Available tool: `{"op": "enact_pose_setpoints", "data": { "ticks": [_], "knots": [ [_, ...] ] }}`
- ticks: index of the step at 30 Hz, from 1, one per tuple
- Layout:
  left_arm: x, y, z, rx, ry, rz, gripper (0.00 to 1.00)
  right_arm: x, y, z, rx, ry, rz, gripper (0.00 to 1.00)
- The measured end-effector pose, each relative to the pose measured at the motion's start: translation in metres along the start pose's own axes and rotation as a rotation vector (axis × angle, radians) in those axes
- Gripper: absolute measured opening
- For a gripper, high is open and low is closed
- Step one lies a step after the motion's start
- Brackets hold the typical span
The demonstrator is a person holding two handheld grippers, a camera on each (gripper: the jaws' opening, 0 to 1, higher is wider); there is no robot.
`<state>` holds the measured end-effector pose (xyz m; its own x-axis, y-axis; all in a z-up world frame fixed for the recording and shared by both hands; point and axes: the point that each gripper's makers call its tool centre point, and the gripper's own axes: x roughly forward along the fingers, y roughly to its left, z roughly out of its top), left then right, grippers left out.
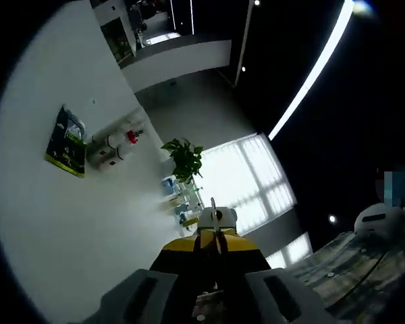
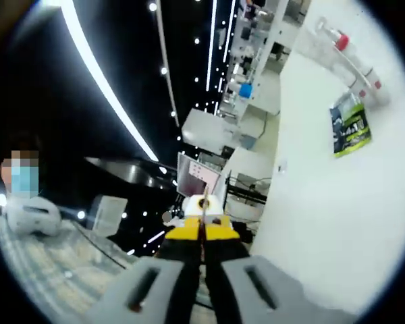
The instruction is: Arrange the skincare products in the storage area until every visible bottle or jar stands upright without overlapping.
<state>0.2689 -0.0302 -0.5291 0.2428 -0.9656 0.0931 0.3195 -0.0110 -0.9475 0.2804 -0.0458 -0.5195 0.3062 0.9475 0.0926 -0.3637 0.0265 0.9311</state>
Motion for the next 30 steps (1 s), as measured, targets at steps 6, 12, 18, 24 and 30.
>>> {"op": "enact_pose_setpoints", "data": {
  "ticks": [6, 12, 18, 24, 30],
  "knots": [
    [0.0, -0.006, -0.001, 0.0, -0.003, -0.03, 0.0, -0.002, -0.002, -0.002, 0.006, -0.017, -0.008, 0.0],
    [-0.006, -0.006, 0.003, -0.005, -0.031, -0.023, 0.0, -0.002, -0.003, -0.003, -0.013, -0.034, -0.005, 0.02],
    [-0.013, -0.007, 0.004, -0.04, -0.051, -0.024, 0.0, 0.0, -0.005, -0.007, -0.033, -0.025, -0.013, 0.0],
    [-0.014, -0.004, -0.002, -0.056, -0.041, -0.001, 0.04, 0.002, -0.002, 0.0, -0.01, -0.063, 0.012, 0.0],
    [-0.017, -0.001, -0.001, -0.028, -0.046, 0.0, 0.0, 0.006, -0.005, -0.002, 0.0, -0.053, 0.007, 0.0]
  ]
}}
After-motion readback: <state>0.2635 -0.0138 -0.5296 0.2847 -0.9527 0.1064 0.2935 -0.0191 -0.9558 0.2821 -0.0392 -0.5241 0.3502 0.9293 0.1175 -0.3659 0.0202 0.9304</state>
